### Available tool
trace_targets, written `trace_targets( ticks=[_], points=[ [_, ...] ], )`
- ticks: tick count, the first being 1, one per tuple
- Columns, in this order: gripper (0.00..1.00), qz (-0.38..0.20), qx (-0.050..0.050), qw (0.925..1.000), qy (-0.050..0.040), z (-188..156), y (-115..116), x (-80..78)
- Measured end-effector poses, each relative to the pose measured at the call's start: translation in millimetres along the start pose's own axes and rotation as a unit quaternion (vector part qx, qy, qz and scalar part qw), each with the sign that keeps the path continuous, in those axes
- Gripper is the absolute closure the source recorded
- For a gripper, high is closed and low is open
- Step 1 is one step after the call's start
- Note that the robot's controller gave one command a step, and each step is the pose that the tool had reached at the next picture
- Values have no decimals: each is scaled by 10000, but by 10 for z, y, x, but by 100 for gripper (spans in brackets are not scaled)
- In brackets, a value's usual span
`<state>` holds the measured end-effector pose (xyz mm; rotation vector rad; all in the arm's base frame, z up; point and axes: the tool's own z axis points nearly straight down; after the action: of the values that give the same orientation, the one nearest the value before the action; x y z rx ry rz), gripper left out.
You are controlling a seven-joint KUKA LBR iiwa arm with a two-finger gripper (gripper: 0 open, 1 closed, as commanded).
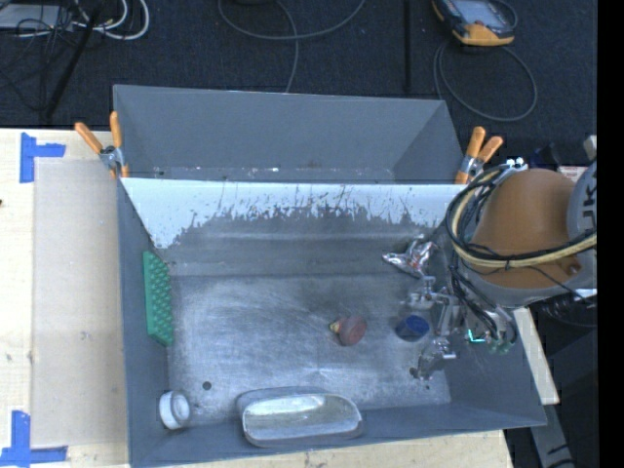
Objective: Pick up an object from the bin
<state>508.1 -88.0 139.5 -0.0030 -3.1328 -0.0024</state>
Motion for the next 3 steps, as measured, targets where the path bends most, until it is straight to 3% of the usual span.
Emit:
trace_targets(
  ticks=[1,2,3],
  points=[
    [0,-305,7,9995,-69,701,-483,-642],
    [100,-329,24,9994,-94,636,-476,-645],
    [100,-1340,20,9910,-77,-583,-260,-610]
  ],
)
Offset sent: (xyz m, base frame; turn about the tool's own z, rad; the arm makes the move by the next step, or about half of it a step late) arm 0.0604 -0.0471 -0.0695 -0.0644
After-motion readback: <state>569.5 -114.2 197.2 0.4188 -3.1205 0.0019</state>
